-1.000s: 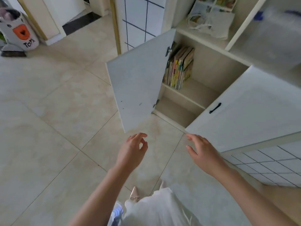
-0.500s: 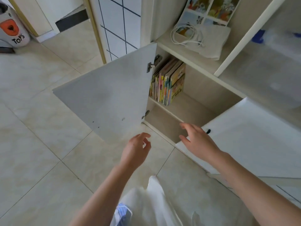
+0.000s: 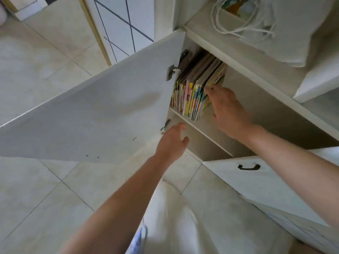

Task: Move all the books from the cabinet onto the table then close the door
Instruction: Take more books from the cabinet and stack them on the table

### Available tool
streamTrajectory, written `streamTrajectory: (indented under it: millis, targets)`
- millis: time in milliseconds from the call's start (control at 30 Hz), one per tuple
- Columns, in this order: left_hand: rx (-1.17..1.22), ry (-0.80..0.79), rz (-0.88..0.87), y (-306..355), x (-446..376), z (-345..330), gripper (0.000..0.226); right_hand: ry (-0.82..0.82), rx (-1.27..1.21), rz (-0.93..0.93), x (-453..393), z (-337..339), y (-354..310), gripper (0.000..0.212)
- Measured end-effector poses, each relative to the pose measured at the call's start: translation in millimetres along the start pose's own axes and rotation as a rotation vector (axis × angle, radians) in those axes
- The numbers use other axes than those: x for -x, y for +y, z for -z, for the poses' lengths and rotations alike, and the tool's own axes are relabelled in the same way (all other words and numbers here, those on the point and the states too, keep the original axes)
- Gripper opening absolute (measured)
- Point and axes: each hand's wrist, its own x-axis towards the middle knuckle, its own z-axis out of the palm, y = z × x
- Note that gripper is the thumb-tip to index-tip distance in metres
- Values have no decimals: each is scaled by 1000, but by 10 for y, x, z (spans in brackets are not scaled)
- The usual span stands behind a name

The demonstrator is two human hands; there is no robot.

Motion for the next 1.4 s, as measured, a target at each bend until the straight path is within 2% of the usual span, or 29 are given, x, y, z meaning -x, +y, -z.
streamTrajectory:
  millis: [100, 233, 333, 433, 500, 667, 833, 1133, 1400]
  targets:
    - [-5, 19, -21, -72, -386, -97, 49, -1, 131, -15, -388, -249, 147, 93]
    - [-35, 61, -33, -213, -794, -299, 55, -20, 303, 105, -726, -558, 298, 100]
    - [-8, 101, -41, -321, -1034, -484, 60, 65, 348, 161, -873, -696, 371, 96]
    - [30, 154, -38, -353, -1228, -642, 65, 183, 349, 222, -1022, -761, 400, 71]
    - [44, 182, -34, -319, -1341, -724, 68, 197, 350, 249, -1094, -761, 424, 64]
    - [80, 248, -49, -259, -1550, -857, 72, 213, 298, 287, -1116, -754, 462, 63]
    - [118, 341, -71, -292, -1589, -958, 64, 236, 250, 280, -1111, -784, 542, 64]
    - [118, 366, -75, -299, -1685, -1220, 75, 259, 90, 234, -1007, -844, 641, 65]
    - [189, 469, -124, -265, -1911, -1416, 69, 334, 78, 207, -921, -931, 682, 60]
